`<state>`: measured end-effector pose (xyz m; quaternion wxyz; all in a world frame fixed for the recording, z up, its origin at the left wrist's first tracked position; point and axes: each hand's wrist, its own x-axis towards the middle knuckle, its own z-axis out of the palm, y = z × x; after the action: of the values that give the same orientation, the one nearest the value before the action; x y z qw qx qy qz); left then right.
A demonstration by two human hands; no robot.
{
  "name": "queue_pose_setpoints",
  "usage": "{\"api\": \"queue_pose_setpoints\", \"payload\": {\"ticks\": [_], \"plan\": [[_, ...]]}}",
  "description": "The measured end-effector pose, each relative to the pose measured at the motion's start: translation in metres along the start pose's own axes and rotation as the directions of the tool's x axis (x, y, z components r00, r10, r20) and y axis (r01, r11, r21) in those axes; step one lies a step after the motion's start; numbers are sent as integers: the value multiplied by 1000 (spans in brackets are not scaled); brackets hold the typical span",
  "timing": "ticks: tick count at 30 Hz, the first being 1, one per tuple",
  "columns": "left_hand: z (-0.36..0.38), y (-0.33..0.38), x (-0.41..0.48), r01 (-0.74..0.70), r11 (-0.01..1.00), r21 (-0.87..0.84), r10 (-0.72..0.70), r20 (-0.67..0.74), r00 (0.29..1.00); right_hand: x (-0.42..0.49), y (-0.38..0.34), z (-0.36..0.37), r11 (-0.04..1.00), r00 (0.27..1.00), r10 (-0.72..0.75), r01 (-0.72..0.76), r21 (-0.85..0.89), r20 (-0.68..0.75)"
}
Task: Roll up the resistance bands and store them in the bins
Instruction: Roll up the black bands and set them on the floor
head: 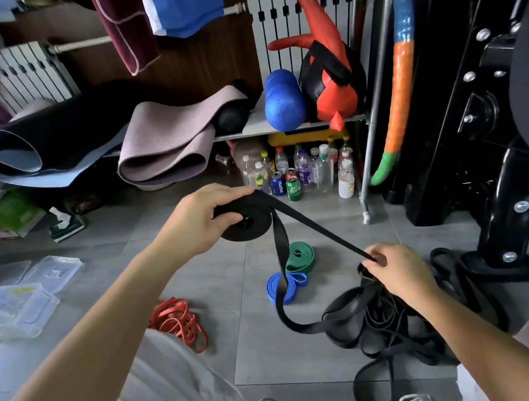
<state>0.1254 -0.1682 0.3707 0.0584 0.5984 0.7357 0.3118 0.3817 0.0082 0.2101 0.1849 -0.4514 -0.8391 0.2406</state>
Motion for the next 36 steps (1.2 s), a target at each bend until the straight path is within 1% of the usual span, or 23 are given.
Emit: {"api": "queue_pose_setpoints", "payload": {"ticks": [2,3,4,6,7,8,9,10,11,12,13,15,17,19,21,22,27,30,32,34,36], "plan": [[-1,-4,0,18,1000,-4,-18,-15,1000,3,0,2,1000,1000,14,-14,4,17],[-1,-6,1,28,1000,-6,-28,-22,999,6,-1,2,998,999,33,-35,50,43],[-1,-9,1,41,999,-5,-41,-31,999,9,-3,0,986,994,70,-81,145,81],[-2,-16,3,74,997,13,-73,-45,996,11,-6,-7,908,982,120,-168,383,147],[-3,-18,4,92,996,22,-91,-50,995,11,-6,-10,887,984,110,-162,433,143],[-4,-21,5,110,994,23,-109,-58,992,11,-5,-12,900,988,79,-130,416,136],[-6,-24,5,127,992,17,-125,-67,990,12,-1,-15,943,989,41,-85,322,140],[-7,-27,6,139,990,9,-138,-74,988,11,3,-16,986,988,9,-33,162,151],[-8,-28,6,144,990,5,-143,-75,987,11,9,-16,1000,988,-9,11,-7,152],[-9,-29,6,143,990,8,-142,-71,987,11,15,-16,991,992,-10,28,-134,129],[-8,-31,5,143,990,15,-142,-65,988,11,20,-15,978,995,12,8,-210,96],[-8,-35,5,154,988,20,-153,-71,986,12,27,-15,960,994,99,-82,-267,50],[-8,-39,4,170,985,19,-168,-87,982,13,31,-14,966,985,160,-143,-214,65],[-8,-43,4,186,982,32,-182,-98,978,15,32,-15,980,975,198,-195,-49,99],[-9,-46,4,197,980,40,-192,-111,975,17,30,-18,965,970,224,-235,119,94],[-9,-47,4,196,980,45,-190,-110,976,18,29,-19,959,970,228,-238,151,83],[-4,-40,8,159,987,34,-156,-76,985,18,26,-16,975,968,222,-224,-2,116],[1,-31,11,105,994,33,-104,-53,993,17,23,-16,969,955,243,-246,-8,171],[8,-23,13,55,998,33,-54,-30,998,17,19,-15,971,950,237,-236,-30,204],[18,-13,15,-5,1000,26,5,-7,1000,16,12,-13,977,949,213,-208,-44,234],[29,-4,17,-67,997,33,66,32,997,14,-1,-13,987,953,145,-157,24,266]]}}
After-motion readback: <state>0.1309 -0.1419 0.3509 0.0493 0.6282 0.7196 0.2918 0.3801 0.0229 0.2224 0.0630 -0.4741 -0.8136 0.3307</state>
